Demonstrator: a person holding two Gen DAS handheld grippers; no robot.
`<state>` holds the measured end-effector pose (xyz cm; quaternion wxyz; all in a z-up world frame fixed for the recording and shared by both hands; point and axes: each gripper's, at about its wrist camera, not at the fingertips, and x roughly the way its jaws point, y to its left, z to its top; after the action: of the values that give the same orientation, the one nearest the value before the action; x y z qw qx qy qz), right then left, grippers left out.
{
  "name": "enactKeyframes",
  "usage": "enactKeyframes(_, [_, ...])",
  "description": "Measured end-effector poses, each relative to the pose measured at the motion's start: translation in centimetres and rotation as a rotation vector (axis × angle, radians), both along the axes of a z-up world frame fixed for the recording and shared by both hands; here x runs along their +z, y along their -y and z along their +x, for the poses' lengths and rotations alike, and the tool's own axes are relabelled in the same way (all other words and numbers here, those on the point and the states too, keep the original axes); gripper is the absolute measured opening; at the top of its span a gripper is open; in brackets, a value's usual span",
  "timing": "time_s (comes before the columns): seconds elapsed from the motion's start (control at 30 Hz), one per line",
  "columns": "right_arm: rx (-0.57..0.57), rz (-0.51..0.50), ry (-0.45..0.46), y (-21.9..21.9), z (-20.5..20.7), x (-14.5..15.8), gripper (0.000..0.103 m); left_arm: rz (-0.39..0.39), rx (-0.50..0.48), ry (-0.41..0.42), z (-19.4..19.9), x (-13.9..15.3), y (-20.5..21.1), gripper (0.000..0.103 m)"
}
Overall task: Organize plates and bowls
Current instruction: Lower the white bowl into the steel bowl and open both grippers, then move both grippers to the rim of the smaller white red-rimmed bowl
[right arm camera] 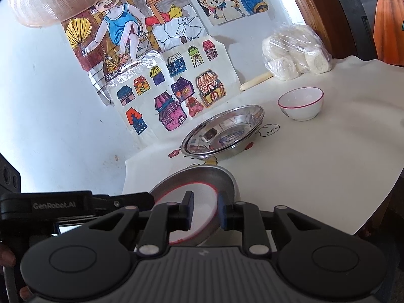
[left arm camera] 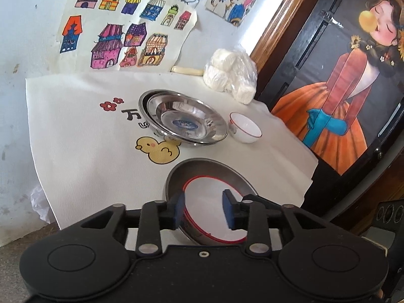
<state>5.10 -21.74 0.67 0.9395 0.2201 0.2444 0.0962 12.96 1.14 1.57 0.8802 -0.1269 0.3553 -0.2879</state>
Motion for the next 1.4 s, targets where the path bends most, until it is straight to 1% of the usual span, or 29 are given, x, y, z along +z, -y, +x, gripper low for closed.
enactKeyframes(0.07, [-0.003,-0.008,0.010,-0.1,-0.1,0.0,0.026,-0.007,0.026,0.032,-0.2,0.1,-0.2,0.054])
enactKeyframes(0.1, [-0.006,-0.012,0.015,-0.1,-0.1,0.1,0.026,-0.011,0.048,0.053,-0.3,0.2,-0.3,0.059])
enactKeyframes(0.13, [-0.009,-0.015,0.021,-0.1,-0.2,0.1,0.028,-0.017,0.077,0.078,-0.4,0.3,-0.4,0.071])
enactKeyframes(0.17, [-0.009,-0.015,0.029,0.0,-0.1,0.1,0.032,-0.022,0.110,0.103,-0.6,0.3,-0.5,0.084])
enactKeyframes(0.2, [-0.008,-0.014,0.040,0.1,-0.1,0.1,0.035,-0.027,0.149,0.132,-0.7,0.4,-0.5,0.091])
enactKeyframes(0.23, [-0.005,-0.014,0.051,0.1,0.0,0.2,0.042,-0.030,0.190,0.160,-0.7,0.4,-0.5,0.103])
enactKeyframes(0.27, [0.000,-0.013,0.068,0.2,0.0,0.2,0.050,-0.028,0.228,0.187,-0.7,0.4,-0.5,0.102])
enactKeyframes(0.3, [0.007,-0.011,0.085,0.2,0.1,0.2,0.054,-0.020,0.255,0.206,-0.6,0.4,-0.4,0.102])
enactKeyframes(0.33, [0.008,-0.013,0.100,0.1,0.2,0.3,0.068,-0.007,0.271,0.219,-0.5,0.4,-0.2,0.102])
enactKeyframes(0.37, [-0.005,-0.030,0.111,0.1,0.3,0.4,0.088,0.004,0.278,0.224,-0.3,0.4,0.0,0.102])
enactKeyframes(0.4, [-0.027,-0.054,0.123,0.0,0.4,0.4,0.094,0.008,0.283,0.219,0.1,0.3,0.0,0.102])
enactKeyframes(0.43, [-0.048,-0.073,0.141,0.0,0.5,0.3,0.098,0.003,0.288,0.207,0.4,0.2,-0.1,0.102])
enactKeyframes(0.5, [-0.071,-0.076,0.157,0.3,0.7,0.3,0.098,-0.017,0.301,0.180,1.0,0.1,-0.4,0.102])
enactKeyframes(0.53, [-0.080,-0.065,0.161,0.6,0.9,0.2,0.101,-0.014,0.308,0.175,1.3,0.0,-0.5,0.102])
enactKeyframes(0.6, [-0.102,-0.049,0.175,1.1,1.2,0.1,0.103,0.015,0.318,0.182,1.7,0.0,-0.3,0.102])
enactKeyframes(0.73, [-0.148,-0.068,0.165,1.9,2.2,-0.2,0.103,0.056,0.335,0.185,2.5,-0.1,0.0,0.102])
enactKeyframes(0.87, [-0.163,-0.094,0.153,2.5,3.1,-0.4,0.103,0.089,0.340,0.179,3.3,0.1,0.6,0.102])
enactKeyframes(1.0, [-0.179,-0.095,0.148,3.3,3.8,-0.6,0.103,0.121,0.344,0.183,3.8,0.3,1.0,0.102])
enactKeyframes(1.2, [-0.240,-0.136,0.133,4.9,4.4,-0.7,0.103,0.223,0.315,0.235,5.0,1.2,2.6,0.102])
enactKeyframes(1.3, [-0.266,-0.136,0.124,5.9,4.5,-0.7,0.103,0.249,0.295,0.249,5.7,2.1,3.4,0.102])
enactKeyframes(1.4, [-0.296,-0.117,0.108,6.8,4.6,-0.9,0.103,0.255,0.277,0.236,6.5,2.7,4.0,0.102])
